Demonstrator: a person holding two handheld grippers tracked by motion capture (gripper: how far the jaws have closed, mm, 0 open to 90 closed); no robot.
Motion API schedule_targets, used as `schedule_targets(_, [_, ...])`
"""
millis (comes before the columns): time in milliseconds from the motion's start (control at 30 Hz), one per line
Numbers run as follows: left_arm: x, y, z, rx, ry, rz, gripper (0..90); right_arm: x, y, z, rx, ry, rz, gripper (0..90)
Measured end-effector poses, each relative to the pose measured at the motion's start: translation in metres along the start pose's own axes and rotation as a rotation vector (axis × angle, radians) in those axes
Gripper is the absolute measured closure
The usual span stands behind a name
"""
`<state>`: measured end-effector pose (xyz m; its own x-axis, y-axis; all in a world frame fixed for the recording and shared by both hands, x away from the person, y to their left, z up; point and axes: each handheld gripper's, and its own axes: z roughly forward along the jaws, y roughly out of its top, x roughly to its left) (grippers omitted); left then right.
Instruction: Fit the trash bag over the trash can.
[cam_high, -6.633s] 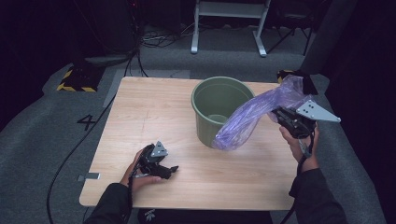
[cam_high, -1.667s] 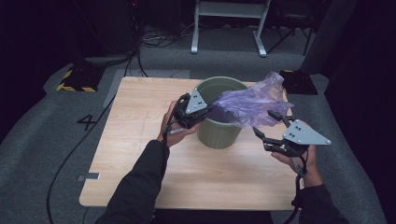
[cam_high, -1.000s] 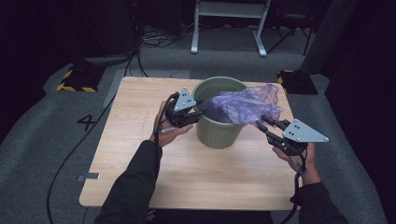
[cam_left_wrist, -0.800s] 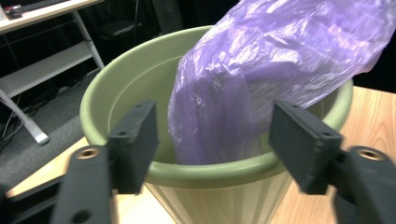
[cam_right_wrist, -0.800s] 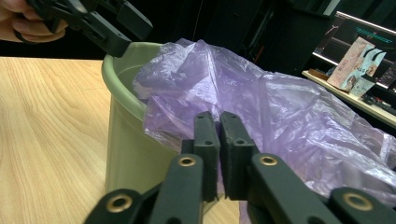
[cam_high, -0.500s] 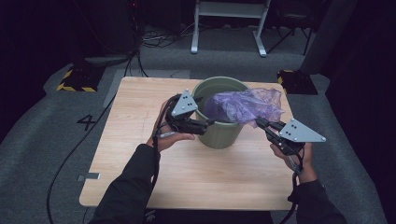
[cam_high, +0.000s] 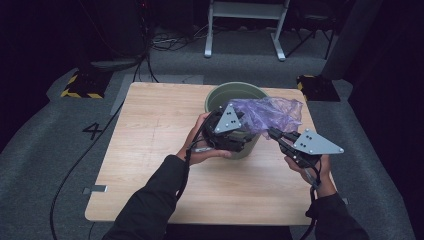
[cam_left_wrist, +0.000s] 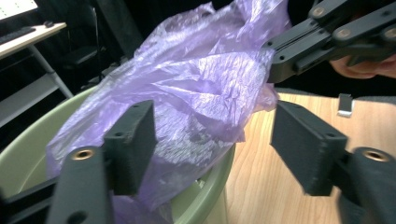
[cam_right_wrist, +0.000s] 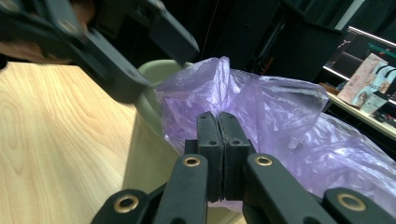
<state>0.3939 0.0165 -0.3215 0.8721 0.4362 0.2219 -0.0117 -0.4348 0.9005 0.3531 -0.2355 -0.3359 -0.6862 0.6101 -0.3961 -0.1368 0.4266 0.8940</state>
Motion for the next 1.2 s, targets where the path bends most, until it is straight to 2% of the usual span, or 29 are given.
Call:
schedule_targets(67, [-0.001, -0.001, 0.002, 0.009, 0.004, 0.017, 48.0, 0.001, 0.001, 0.001, -0.001, 0.000, -0.003, 89.4])
schedule_targets(133, [0.000, -0.003, 0.002, 0.014, -0.005, 0.033, 56.4, 0.003, 0.002, 0.000, -0.004, 0.006, -0.002, 89.1])
schedule_targets(167, [-0.001, -0.004, 0.002, 0.021, 0.011, 0.049, 63.1, 0.004, 0.002, 0.000, -0.007, 0.008, -0.003, 88.8])
schedule_targets(267, [-0.001, -0.007, -0.002, 0.019, 0.021, 0.065, 75.9, 0.008, 0.003, -0.001, -0.016, 0.014, -0.003, 86.5])
schedule_targets(333, [-0.001, -0.009, -0.005, 0.010, 0.013, 0.068, 82.6, 0.009, 0.003, -0.002, -0.023, 0.023, 0.005, 85.9])
schedule_targets(400, [0.000, -0.012, -0.008, 0.000, 0.019, 0.073, 87.6, 0.011, 0.003, -0.003, -0.028, 0.028, 0.007, 81.7])
schedule_targets(500, [0.001, -0.017, -0.014, -0.012, 0.017, 0.068, 89.6, 0.014, 0.002, -0.006, -0.045, 0.052, 0.018, 80.0])
schedule_targets(633, [0.005, -0.023, -0.024, -0.028, 0.034, 0.057, 89.8, 0.018, 0.001, -0.010, -0.058, 0.066, 0.021, 64.7])
schedule_targets(767, [0.010, -0.028, -0.033, -0.039, 0.047, 0.046, 89.8, 0.020, 0.000, -0.017, -0.069, 0.071, 0.021, 58.5])
schedule_targets(833, [0.012, -0.030, -0.037, -0.041, 0.051, 0.040, 89.8, 0.020, 0.000, -0.020, -0.072, 0.056, 0.030, 51.1])
schedule_targets(900, [0.014, -0.034, -0.041, -0.051, 0.059, 0.026, 89.8, 0.019, -0.001, -0.024, -0.081, 0.055, 0.040, 48.3])
schedule_targets(1100, [0.023, -0.043, -0.051, -0.058, 0.066, 0.000, 89.8, 0.018, -0.008, -0.029, -0.055, -0.013, 0.041, 35.8])
schedule_targets(1200, [0.026, -0.049, -0.057, -0.063, 0.075, -0.012, 89.8, 0.018, -0.010, -0.027, -0.039, -0.030, 0.035, 34.1])
